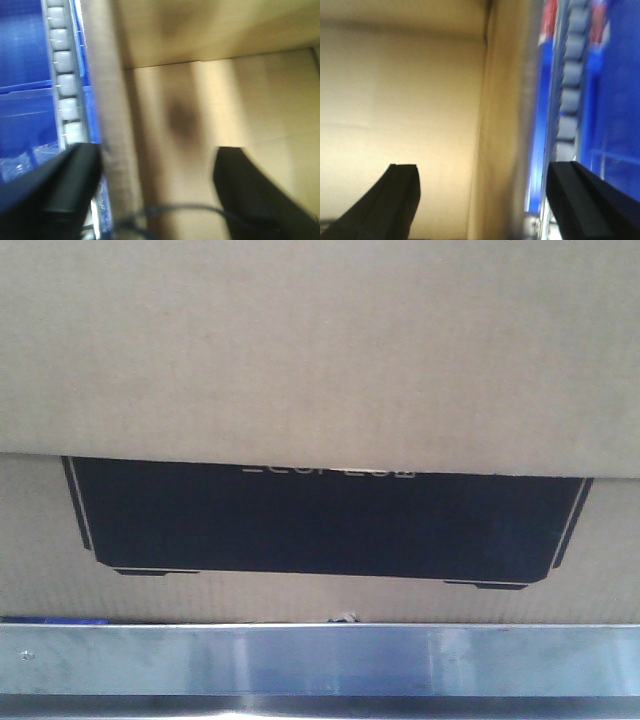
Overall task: Grab box from left shelf to table start
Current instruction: 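Lift the box with both grippers and pull it off the shelf, then hold the box with both grippers while backing away from the shelf, then carry the box with both grippers while driving toward the white table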
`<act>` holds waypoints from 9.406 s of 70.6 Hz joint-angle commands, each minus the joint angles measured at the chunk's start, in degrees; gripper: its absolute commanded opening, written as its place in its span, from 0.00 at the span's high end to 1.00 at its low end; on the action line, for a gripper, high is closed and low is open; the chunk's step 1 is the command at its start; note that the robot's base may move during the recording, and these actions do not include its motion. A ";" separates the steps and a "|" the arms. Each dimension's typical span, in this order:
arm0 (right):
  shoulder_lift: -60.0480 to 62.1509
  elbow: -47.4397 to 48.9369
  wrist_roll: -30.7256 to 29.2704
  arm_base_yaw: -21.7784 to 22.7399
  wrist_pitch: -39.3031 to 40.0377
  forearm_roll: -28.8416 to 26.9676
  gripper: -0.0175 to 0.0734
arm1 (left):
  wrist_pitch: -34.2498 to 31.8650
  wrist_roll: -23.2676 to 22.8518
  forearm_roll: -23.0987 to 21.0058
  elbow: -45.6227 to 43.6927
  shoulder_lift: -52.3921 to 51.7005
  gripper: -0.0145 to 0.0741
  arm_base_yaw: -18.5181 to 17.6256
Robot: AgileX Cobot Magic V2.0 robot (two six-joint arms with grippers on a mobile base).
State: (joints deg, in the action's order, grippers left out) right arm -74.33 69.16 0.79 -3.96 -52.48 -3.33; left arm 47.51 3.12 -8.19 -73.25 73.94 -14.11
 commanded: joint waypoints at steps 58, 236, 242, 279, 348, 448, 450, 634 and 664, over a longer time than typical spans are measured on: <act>4.46 2.73 -0.79 0.12 2.41 0.33 0.74 | 0.86 -2.03 -2.51 -5.60 -4.69 0.95 -0.60; 38.49 -13.20 0.57 -9.56 12.46 -1.86 0.74 | -9.57 -10.23 -16.11 16.94 -36.33 0.95 -0.60; 38.49 -13.27 0.57 -9.56 12.30 -1.86 0.74 | -9.15 -10.23 -16.11 17.55 -36.33 0.95 -0.60; 38.49 -13.27 0.57 -9.56 12.41 -1.86 0.74 | -9.15 -10.23 -16.11 17.55 -36.33 0.95 -0.60; 38.49 -13.27 0.57 -9.56 12.41 -1.86 0.74 | -9.15 -10.23 -16.11 17.55 -36.33 0.95 -0.60; 38.49 -13.27 0.57 -9.56 12.41 -1.86 0.74 | -9.15 -10.23 -16.11 17.55 -36.33 0.95 -0.60; 38.49 -13.27 0.57 -9.56 12.41 -1.86 0.74 | -9.15 -10.23 -16.11 17.55 -36.33 0.95 -0.60; 38.49 -13.27 0.57 -9.56 12.41 -1.86 0.74 | -9.15 -10.23 -16.11 17.55 -36.33 0.95 -0.60; 38.49 -13.27 0.57 -9.56 12.41 -1.86 0.74 | -9.15 -10.23 -16.11 17.55 -36.33 0.95 -0.60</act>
State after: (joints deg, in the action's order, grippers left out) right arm -35.28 54.17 2.90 -13.53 -50.89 -2.91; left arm 41.10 -12.27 -11.93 -53.25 38.76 -12.84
